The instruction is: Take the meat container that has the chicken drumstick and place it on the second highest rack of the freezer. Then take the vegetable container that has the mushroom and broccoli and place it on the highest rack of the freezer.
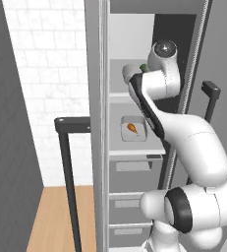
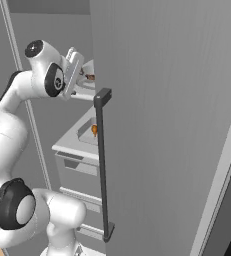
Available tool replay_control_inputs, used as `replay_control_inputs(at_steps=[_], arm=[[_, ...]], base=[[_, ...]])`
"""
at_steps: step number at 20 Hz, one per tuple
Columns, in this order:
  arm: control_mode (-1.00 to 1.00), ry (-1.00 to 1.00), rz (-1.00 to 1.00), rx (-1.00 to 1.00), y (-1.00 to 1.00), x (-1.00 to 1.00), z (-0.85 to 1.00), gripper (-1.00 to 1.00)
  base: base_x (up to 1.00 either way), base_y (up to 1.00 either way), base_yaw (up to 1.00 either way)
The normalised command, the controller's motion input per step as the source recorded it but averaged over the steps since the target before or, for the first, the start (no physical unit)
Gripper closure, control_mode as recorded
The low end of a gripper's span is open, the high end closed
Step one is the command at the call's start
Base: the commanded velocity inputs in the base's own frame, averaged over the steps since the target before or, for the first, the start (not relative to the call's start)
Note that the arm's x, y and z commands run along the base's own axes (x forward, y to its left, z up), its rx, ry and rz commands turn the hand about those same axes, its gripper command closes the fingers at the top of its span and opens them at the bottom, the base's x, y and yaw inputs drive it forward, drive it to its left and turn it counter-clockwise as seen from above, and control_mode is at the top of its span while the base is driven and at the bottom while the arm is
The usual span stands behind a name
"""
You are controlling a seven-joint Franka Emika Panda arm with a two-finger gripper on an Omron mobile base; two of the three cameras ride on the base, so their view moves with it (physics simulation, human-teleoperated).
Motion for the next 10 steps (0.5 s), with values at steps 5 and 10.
replay_control_inputs(at_steps=[5,10], arm=[[-1.00,0.15,0.00,0.00,0.00,-0.96,0.40,-1.00],[-1.00,0.20,0.01,0.00,0.00,-1.00,0.09,-1.00]], base=[[0.00,0.00,0.00],[0.00,0.00,0.00]])
